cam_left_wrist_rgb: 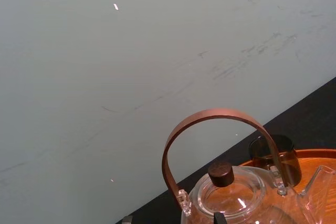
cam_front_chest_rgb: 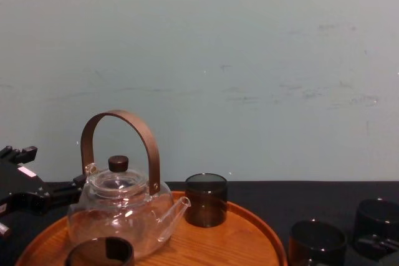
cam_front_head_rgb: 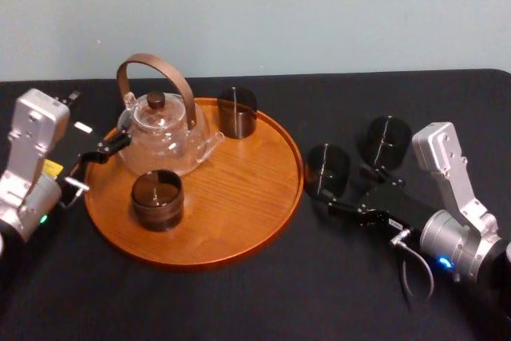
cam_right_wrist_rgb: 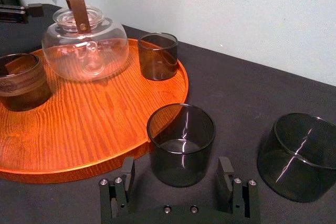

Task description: Pick up the glass from the table and place it on the tray.

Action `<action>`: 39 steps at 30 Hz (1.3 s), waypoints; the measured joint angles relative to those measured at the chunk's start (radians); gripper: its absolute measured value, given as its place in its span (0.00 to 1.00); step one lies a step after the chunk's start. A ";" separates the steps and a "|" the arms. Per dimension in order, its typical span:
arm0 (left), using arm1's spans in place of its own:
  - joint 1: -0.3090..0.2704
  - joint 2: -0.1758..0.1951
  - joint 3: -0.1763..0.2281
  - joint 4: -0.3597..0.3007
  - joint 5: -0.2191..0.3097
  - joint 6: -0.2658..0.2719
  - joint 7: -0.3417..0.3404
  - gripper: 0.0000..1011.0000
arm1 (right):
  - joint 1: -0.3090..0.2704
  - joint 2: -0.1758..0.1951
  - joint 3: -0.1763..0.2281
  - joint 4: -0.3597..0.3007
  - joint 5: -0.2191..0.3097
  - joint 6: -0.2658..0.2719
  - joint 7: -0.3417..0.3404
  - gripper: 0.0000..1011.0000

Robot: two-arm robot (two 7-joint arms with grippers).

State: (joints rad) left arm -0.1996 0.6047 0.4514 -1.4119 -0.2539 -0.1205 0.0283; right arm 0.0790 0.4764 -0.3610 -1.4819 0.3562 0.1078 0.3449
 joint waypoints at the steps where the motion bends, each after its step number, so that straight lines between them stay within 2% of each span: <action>1: 0.000 0.000 0.000 0.000 0.000 0.000 0.000 0.99 | 0.002 -0.002 0.001 0.003 -0.001 0.001 0.001 0.99; 12: 0.000 0.000 0.000 0.000 0.000 0.000 0.000 0.99 | 0.024 -0.027 0.018 0.026 -0.028 0.011 0.018 0.99; 24: 0.000 0.000 0.000 0.000 0.000 0.000 0.000 0.99 | 0.066 -0.054 0.017 0.077 -0.047 0.011 0.039 0.99; 39: 0.000 0.000 0.000 0.000 0.000 0.000 0.000 0.99 | 0.115 -0.085 0.005 0.154 -0.054 -0.024 0.072 0.99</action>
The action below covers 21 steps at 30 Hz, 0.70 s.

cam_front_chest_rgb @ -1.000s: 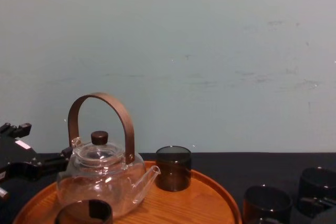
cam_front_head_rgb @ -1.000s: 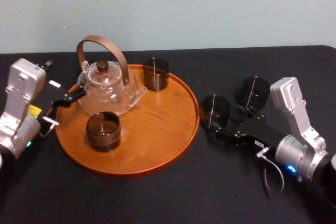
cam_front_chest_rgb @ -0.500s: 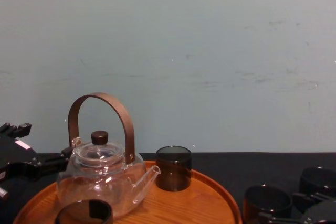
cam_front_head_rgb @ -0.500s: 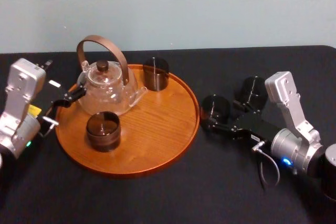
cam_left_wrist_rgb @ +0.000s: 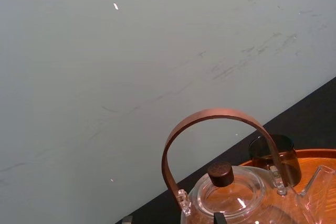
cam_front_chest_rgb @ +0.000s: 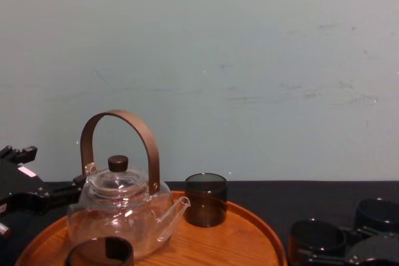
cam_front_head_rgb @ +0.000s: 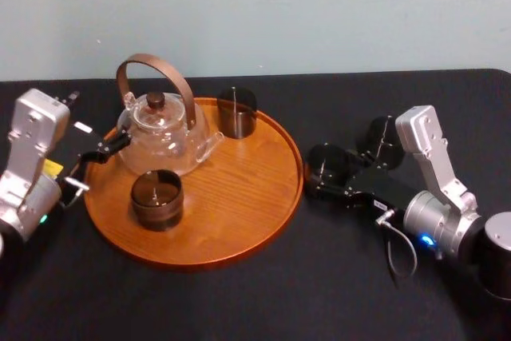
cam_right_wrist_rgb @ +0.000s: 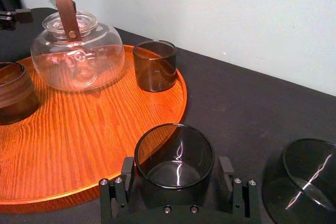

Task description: Pick up the glass from the table and place it on the tray.

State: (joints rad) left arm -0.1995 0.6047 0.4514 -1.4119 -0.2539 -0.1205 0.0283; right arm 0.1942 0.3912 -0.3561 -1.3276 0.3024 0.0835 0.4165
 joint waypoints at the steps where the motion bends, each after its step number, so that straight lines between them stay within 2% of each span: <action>1: 0.000 0.000 0.000 0.000 0.000 0.000 0.000 0.99 | 0.002 -0.001 -0.001 0.004 0.000 -0.002 0.002 0.99; 21: 0.000 0.000 0.000 0.000 0.000 0.000 0.000 0.99 | 0.021 -0.007 -0.009 0.030 0.013 -0.029 0.036 0.99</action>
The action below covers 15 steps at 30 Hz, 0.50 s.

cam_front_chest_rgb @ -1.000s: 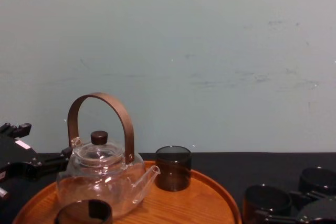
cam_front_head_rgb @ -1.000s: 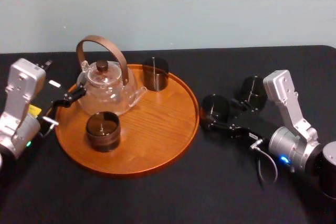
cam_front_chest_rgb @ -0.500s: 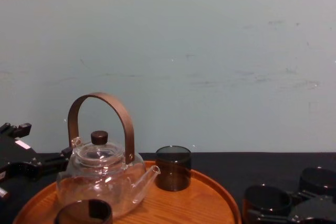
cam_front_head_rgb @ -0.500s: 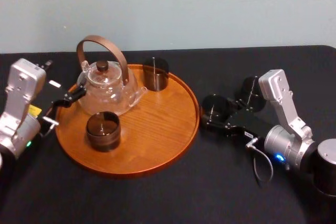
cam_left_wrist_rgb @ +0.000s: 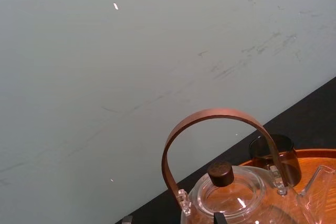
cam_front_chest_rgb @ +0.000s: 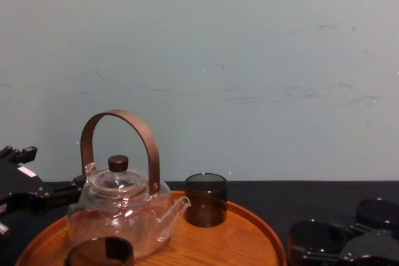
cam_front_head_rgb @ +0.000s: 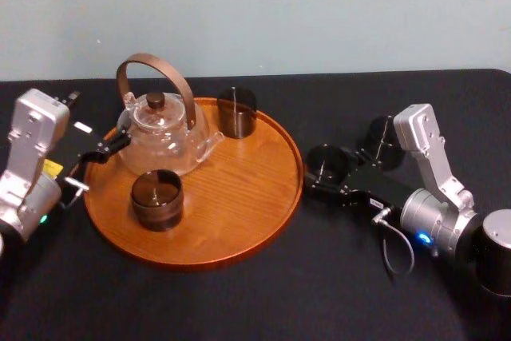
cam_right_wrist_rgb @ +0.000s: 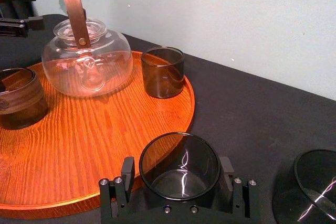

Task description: Pick up the glass from the table and place it on the tray.

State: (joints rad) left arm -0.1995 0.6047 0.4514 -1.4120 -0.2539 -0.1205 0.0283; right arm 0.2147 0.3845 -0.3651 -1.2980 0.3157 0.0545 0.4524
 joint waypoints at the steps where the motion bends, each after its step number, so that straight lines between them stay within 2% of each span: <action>1: 0.000 0.000 0.000 0.000 0.000 0.000 0.000 0.99 | 0.000 0.000 0.000 0.000 0.000 0.000 0.000 0.99; 5: 0.000 0.000 0.000 0.000 0.000 0.000 0.000 0.99 | 0.000 0.000 0.000 0.000 0.000 0.001 -0.001 0.99; 11: 0.000 0.000 0.000 0.000 0.000 0.000 0.000 0.99 | 0.000 0.000 0.001 0.000 0.000 0.001 -0.002 0.89; 15: 0.000 0.000 0.000 0.000 0.000 0.000 0.000 0.99 | -0.001 0.000 0.001 0.000 0.000 0.002 -0.003 0.89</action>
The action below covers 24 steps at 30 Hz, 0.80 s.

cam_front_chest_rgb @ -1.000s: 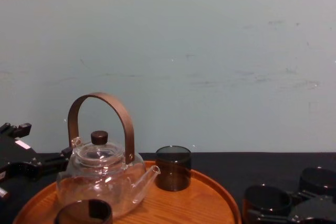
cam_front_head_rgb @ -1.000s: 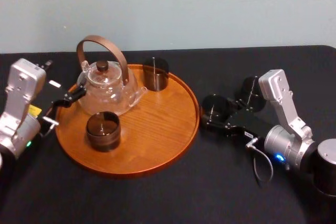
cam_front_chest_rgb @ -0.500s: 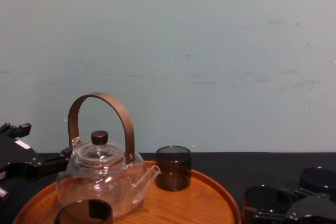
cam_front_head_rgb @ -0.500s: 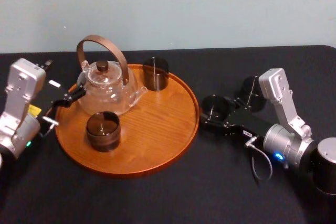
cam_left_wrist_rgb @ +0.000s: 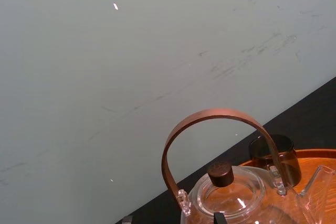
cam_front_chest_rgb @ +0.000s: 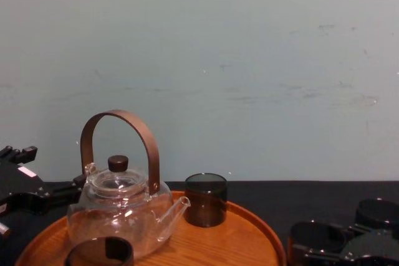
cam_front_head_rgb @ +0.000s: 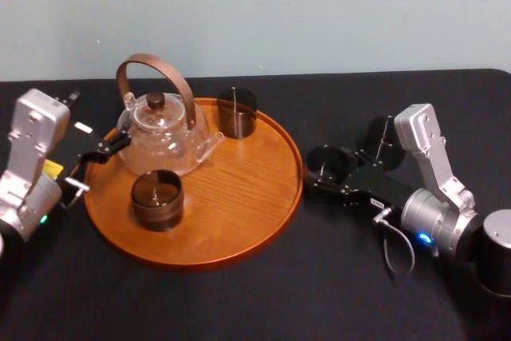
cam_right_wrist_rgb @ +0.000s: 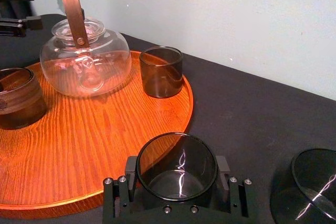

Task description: Pick up the glass from the table and place it on the tray.

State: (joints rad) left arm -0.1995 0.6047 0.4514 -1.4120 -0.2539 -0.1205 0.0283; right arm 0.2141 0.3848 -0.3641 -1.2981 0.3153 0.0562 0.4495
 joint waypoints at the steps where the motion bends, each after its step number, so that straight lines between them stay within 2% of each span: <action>1: 0.000 0.000 0.000 0.000 0.000 0.000 0.000 0.99 | 0.000 0.000 0.000 0.000 0.000 0.000 0.000 0.89; 9: 0.000 0.000 0.000 0.000 0.000 0.000 0.000 0.99 | -0.001 0.000 0.000 -0.001 0.000 0.001 -0.001 0.89; 15: 0.000 0.000 0.000 0.000 0.000 0.000 0.000 0.99 | -0.008 0.010 0.001 -0.016 0.020 -0.001 0.021 0.89; 24: 0.000 0.000 0.000 0.000 0.000 0.000 0.000 0.99 | -0.043 0.046 -0.011 -0.119 0.033 0.008 0.029 0.89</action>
State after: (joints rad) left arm -0.1995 0.6047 0.4514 -1.4120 -0.2539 -0.1205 0.0283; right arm 0.1709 0.4306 -0.3748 -1.4175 0.3483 0.0639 0.4790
